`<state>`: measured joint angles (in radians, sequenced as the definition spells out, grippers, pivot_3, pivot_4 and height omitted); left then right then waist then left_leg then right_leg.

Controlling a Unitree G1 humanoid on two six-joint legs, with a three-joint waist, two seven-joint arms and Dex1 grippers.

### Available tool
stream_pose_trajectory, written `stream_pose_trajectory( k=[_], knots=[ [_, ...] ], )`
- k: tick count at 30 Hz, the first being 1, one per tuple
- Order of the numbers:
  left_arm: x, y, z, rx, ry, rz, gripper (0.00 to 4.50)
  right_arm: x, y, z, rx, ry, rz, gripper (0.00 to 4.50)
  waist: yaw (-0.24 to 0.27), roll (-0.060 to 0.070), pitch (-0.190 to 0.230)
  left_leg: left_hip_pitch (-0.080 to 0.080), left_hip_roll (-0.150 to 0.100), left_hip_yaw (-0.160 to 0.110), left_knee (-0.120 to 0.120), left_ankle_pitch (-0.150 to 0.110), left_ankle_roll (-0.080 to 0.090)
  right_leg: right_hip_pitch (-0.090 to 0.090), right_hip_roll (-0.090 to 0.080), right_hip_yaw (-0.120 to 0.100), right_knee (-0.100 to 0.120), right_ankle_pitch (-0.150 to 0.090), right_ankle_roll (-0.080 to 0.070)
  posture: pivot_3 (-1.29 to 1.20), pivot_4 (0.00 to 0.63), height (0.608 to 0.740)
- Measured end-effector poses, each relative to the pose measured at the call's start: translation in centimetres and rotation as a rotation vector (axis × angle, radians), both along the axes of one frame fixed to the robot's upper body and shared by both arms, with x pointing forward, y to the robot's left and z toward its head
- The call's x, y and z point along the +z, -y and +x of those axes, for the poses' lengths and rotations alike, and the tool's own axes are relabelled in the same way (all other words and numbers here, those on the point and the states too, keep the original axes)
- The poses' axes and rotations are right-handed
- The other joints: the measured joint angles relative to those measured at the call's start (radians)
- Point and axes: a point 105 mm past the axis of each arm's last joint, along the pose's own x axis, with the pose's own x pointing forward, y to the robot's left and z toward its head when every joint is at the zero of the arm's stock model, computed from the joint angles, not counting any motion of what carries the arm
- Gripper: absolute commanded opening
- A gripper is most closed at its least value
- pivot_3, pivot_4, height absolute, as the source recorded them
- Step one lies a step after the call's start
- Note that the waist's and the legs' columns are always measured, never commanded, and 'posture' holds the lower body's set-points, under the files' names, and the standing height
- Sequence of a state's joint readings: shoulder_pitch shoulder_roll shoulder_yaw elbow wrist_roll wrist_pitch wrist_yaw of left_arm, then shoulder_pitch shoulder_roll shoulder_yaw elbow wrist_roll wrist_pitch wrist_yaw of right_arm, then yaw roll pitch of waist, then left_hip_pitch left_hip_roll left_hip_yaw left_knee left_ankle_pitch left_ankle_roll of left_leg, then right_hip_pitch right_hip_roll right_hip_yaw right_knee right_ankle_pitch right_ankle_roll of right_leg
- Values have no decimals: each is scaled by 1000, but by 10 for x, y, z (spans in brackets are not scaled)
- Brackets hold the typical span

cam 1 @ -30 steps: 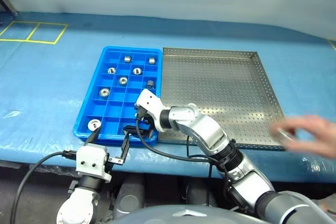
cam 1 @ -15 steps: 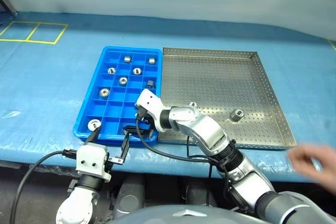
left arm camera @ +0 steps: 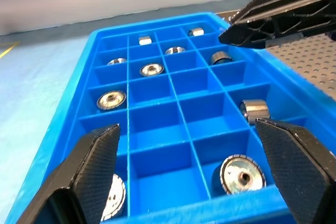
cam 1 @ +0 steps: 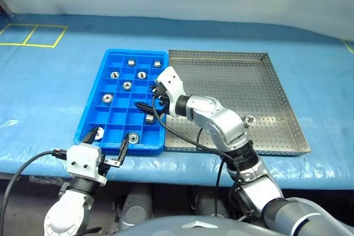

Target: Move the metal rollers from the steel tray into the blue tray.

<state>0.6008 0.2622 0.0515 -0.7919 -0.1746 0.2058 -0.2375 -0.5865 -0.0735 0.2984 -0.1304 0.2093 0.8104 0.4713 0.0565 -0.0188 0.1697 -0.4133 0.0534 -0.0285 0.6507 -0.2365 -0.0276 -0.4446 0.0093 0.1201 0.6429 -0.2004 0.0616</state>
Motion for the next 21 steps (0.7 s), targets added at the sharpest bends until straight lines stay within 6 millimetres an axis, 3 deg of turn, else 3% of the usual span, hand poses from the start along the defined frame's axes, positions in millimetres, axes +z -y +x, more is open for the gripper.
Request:
stream_pose_trajectory(
  k=[9,15,21],
  knots=[
    [20,10,33,-106,39,31,4500,-4,65,18,-298,13,-42,4435,-62,0,0,0,0,0,0,0,0,1,0,0,1,0,0,34,150,740],
    [27,15,51,-159,45,53,4500,-11,90,14,-409,-5,-63,4435,-107,1,-1,2,0,-1,1,1,0,2,1,1,3,1,1,-38,150,740],
    [36,34,69,-275,65,48,4500,-20,115,9,-518,-26,-96,4435,-145,1,-1,1,-1,0,3,1,0,3,0,2,2,2,4,-99,150,740]
  ],
)
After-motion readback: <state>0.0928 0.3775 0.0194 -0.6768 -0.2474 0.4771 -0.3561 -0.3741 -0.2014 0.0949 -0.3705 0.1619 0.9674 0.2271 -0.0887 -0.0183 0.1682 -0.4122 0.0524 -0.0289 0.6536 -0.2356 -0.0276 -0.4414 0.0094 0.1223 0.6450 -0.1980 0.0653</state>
